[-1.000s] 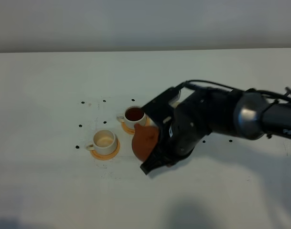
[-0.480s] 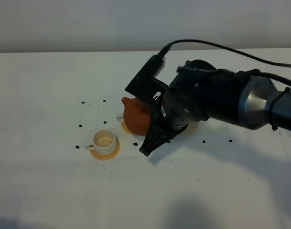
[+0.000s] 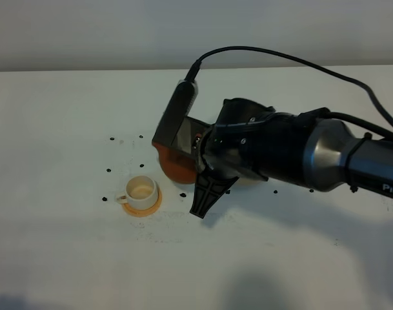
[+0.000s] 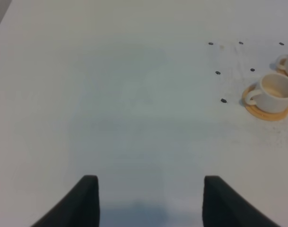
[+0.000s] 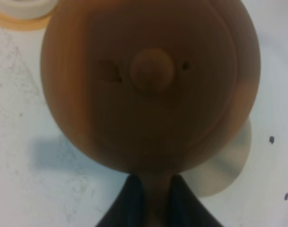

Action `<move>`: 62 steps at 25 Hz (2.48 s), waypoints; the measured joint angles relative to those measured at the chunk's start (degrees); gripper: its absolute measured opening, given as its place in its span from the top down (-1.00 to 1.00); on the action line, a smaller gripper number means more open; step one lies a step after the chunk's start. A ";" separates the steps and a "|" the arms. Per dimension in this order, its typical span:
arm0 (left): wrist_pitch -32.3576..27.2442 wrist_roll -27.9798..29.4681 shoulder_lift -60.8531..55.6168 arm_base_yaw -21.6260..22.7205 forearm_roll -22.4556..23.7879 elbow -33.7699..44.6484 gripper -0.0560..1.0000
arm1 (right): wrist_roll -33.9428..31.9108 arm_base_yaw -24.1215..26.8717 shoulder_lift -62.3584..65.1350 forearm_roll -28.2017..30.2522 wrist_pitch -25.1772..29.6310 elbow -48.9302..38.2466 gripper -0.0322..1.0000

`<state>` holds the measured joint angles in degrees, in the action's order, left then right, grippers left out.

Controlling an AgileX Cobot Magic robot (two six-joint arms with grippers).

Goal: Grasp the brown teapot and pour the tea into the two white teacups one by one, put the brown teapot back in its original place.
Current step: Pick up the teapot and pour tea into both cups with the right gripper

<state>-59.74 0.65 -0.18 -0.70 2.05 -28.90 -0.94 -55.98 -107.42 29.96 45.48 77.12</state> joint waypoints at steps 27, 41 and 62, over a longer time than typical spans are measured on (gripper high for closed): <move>0.00 0.00 0.00 0.00 0.00 0.00 -0.05 | 3.21 -5.73 -5.01 7.70 7.91 2.43 0.76; 0.00 0.00 0.00 0.00 0.00 0.00 -0.05 | 3.21 -5.73 -7.53 10.65 12.87 5.83 0.76; 0.00 0.00 0.00 0.00 0.00 0.00 -0.05 | 3.21 -9.07 -8.10 19.10 16.43 9.68 0.76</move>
<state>-59.74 0.65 -0.18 -0.70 2.05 -28.90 2.28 -65.05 -115.52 49.06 61.91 86.80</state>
